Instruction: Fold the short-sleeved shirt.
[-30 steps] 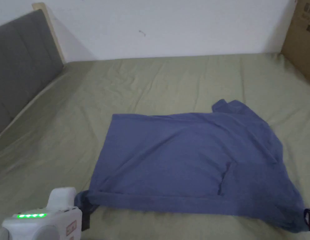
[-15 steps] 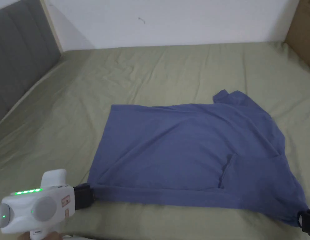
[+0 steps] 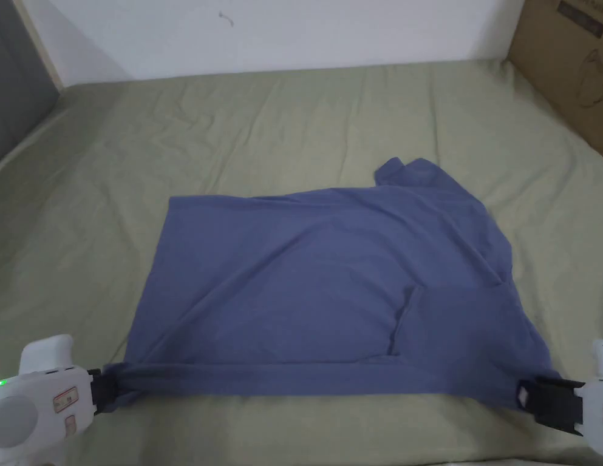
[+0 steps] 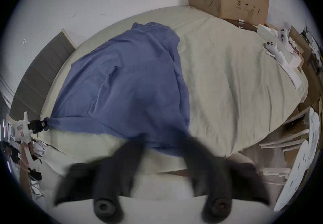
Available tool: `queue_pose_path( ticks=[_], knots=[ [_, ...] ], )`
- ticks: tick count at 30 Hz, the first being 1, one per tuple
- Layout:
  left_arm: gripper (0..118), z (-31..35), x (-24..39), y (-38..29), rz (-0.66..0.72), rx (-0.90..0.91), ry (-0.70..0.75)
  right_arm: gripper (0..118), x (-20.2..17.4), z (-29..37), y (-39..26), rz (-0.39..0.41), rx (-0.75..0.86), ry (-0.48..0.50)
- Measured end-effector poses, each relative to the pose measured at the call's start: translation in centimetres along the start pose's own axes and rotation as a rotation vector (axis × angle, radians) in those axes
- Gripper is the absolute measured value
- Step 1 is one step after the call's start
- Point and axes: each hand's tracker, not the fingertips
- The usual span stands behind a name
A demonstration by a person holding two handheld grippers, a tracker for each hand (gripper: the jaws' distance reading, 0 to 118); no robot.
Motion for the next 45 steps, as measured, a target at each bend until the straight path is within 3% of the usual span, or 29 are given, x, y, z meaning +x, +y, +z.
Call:
queue_pose_path(
  ticks=[1, 4, 5, 6, 8, 9, 11, 19, 24, 33, 34, 35, 36, 37, 38, 39, 42, 43, 44, 45],
  knots=[
    [2, 0.4, 0.7, -0.3, -0.016, -0.001, 0.004, 84, 0.1, -0.5, 0.3, 0.000, -0.008, -0.005],
    [2, 0.6, 1.0, -0.4, -0.039, 0.004, 0.012, 81, 0.8, -2.6, 0.9, -0.038, -0.064, 0.009],
    [2, 1.1, 1.4, -0.1, -0.040, 0.003, 0.013, 64, 1.0, -3.4, 0.8, -0.044, -0.096, 0.023],
    [2, 1.2, 1.5, 0.0, -0.041, 0.003, 0.016, 36, 1.1, -4.2, 0.5, -0.053, -0.122, 0.029],
    [2, 1.3, 1.3, 0.0, -0.036, 0.001, 0.016, 18, 0.5, -3.9, 0.0, 0.031, -0.079, -0.073],
    [2, 1.2, 1.7, 0.0, -0.032, -0.001, 0.017, 11, 0.5, -3.0, 0.1, 0.007, -0.073, -0.006],
    [2, 1.5, 1.7, 0.0, -0.031, 0.003, 0.014, 11, 0.5, -1.9, 0.4, -0.019, -0.046, 0.012],
    [2, 2.5, 1.9, 0.5, -0.052, 0.020, 0.023, 11, -0.5, 0.6, 1.7, 0.028, -0.010, 0.020],
    [2, 3.9, 2.7, 3.1, -0.078, 0.027, 0.039, 11, -0.3, 0.7, 4.7, -0.002, 0.022, 0.051],
    [4, -3.4, 3.6, 11.9, -0.138, -0.045, 0.055, 11, -1.1, -5.6, 14.5, -0.011, -0.021, 0.033],
    [13, -4.7, 3.7, 12.5, -0.145, -0.050, 0.062, 12, -1.3, -6.9, 15.0, -0.008, -0.036, 0.009],
    [33, -5.6, 3.6, 12.8, -0.147, -0.056, 0.064, 21, -1.3, -8.1, 15.4, 0.001, -0.041, -0.003],
    [57, -6.4, 3.6, 13.1, -0.160, -0.094, 0.105, 41, -1.5, -9.1, 15.8, 0.022, -0.076, -0.030],
    [86, -6.9, 3.7, 13.1, -0.155, -0.113, 0.128, 68, -1.6, -9.6, 15.9, 0.030, -0.086, -0.066],
    [101, -7.0, 3.5, 13.1, -0.149, -0.107, 0.117, 67, -1.6, -9.8, 15.9, 0.033, -0.082, -0.080],
    [107, -6.8, 3.0, 13.0, -0.135, -0.103, 0.108, 67, -1.3, -9.7, 15.7, 0.022, -0.074, -0.066],
    [107, -4.0, 2.1, 11.9, -0.062, -0.061, 0.046, 67, -0.2, -8.5, 15.5, -0.026, -0.051, -0.034],
    [101, -3.3, 1.6, 11.6, -0.047, -0.058, 0.042, 64, 0.2, -7.9, 15.3, -0.030, -0.041, -0.026],
    [83, -2.7, 1.2, 11.3, -0.041, -0.053, 0.034, 57, 0.5, -7.2, 15.0, -0.037, -0.024, -0.021],
    [83, -1.4, 1.2, 10.7, -0.035, -0.039, 0.010, 52, 0.8, -6.3, 14.5, -0.042, -0.008, -0.019]
  ],
)
